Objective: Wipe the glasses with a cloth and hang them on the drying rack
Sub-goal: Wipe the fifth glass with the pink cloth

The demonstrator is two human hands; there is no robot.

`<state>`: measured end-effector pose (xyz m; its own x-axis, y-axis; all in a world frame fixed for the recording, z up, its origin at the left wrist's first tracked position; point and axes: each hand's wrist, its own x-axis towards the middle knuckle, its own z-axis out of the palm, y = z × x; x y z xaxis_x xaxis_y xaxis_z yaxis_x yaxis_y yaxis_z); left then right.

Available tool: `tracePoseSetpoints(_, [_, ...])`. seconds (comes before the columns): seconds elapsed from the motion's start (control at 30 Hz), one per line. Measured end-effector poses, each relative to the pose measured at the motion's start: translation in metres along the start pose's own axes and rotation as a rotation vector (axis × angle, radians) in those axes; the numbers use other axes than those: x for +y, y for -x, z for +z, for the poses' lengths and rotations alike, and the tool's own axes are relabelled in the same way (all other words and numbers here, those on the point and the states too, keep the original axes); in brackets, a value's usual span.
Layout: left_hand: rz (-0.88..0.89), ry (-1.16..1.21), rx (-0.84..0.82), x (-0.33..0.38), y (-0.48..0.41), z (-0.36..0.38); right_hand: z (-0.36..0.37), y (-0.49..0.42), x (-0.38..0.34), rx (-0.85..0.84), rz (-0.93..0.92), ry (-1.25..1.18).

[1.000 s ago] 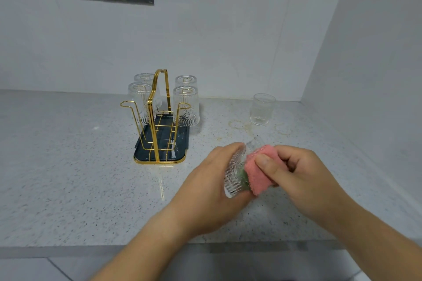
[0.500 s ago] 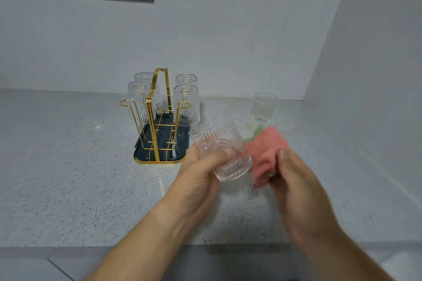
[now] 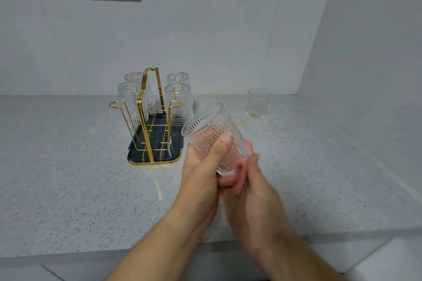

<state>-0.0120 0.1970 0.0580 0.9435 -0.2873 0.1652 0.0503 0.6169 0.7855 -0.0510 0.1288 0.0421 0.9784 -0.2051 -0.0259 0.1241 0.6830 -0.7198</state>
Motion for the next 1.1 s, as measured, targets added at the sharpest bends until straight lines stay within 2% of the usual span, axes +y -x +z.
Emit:
tracePoseSetpoints(0.1, [0.033, -0.04, 0.014, 0.001, -0.001, -0.001, -0.002, 0.006, 0.005, 0.001, -0.009, 0.054])
tracePoseSetpoints(0.33, [0.096, -0.172, -0.078, -0.007, 0.011, -0.002, -0.006, -0.014, -0.038, 0.044, -0.018, -0.05])
tracePoseSetpoints(0.47, [0.118, -0.164, -0.069, -0.001, 0.007, 0.0, -0.01, -0.001, -0.017, -0.054, 0.094, 0.028])
tracePoseSetpoints(0.57, [0.146, -0.18, 0.002, 0.0, 0.002, -0.003, -0.01, 0.008, -0.011, -0.121, 0.137, 0.046])
tracePoseSetpoints(0.73, [0.157, -0.214, 0.001, -0.002, 0.002, -0.007, -0.008, 0.008, -0.03, -0.077, -0.115, 0.245])
tracePoseSetpoints(0.83, [0.068, -0.131, -0.045, -0.009, 0.012, 0.0, -0.018, -0.002, -0.032, -0.019, -0.254, 0.423])
tracePoseSetpoints(1.0, [0.033, -0.151, 0.002, -0.016, 0.02, 0.008, -0.029, -0.007, -0.02, -0.002, -0.208, 0.338])
tracePoseSetpoints(1.1, [0.056, -0.218, 0.061, -0.015, 0.015, 0.005, -0.029, 0.004, -0.001, 0.008, -0.11, 0.348])
